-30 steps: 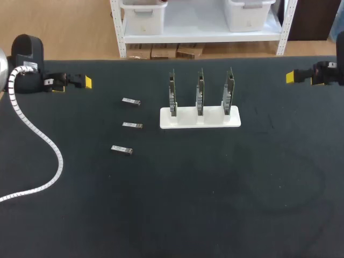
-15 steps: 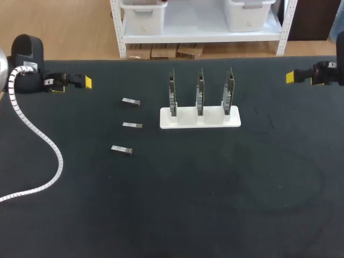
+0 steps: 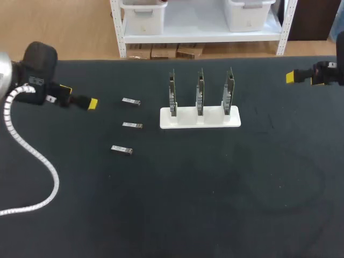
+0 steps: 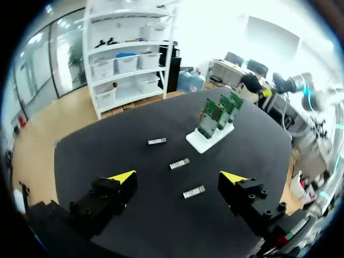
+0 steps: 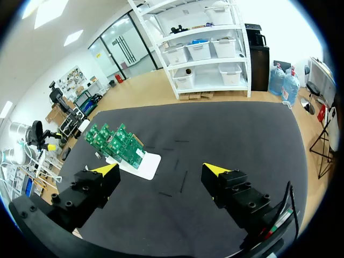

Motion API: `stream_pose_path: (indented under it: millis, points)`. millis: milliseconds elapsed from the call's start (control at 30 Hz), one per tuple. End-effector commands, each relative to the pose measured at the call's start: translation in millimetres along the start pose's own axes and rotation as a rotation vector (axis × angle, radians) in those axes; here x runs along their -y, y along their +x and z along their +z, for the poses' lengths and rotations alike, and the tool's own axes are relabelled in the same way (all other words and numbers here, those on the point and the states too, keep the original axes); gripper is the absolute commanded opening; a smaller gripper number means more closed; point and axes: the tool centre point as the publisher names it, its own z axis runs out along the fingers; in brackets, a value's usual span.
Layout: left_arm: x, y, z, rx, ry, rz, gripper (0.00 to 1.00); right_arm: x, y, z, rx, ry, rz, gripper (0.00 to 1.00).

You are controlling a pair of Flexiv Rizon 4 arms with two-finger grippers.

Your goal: Pick up the optical module with the left hand, and insert it into the network port with the right hand.

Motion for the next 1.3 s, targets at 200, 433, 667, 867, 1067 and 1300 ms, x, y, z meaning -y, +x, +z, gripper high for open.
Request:
stream_pose_path:
  millis: [200,433,667,867,1067,1300]
  points:
    - [8.8,15.9,-34,-0.019,-0.006,0.141,1.00,-1,0,-1,-0.001,0.003,0.000,1.00]
    - [20.9,23.9,-27,-0.076,0.007,0.299,1.00,-1,0,-1,-0.001,0.003,0.000,1.00]
    - [32.2,31.9,-20,-0.132,0.011,0.393,1.00,-1,0,-1,-0.001,0.003,0.000,1.00]
    - [41.1,39.1,-12,-0.175,0.008,0.455,1.00,-1,0,-1,-0.001,0.003,0.000,1.00]
    - [46.2,44.7,-3,-0.222,0.013,0.491,1.00,-1,0,-1,-0.001,0.003,0.000,1.00]
    - [46.8,46.5,1,-0.252,0.029,0.450,1.00,-1,0,-1,-0.001,0.003,0.000,1.00]
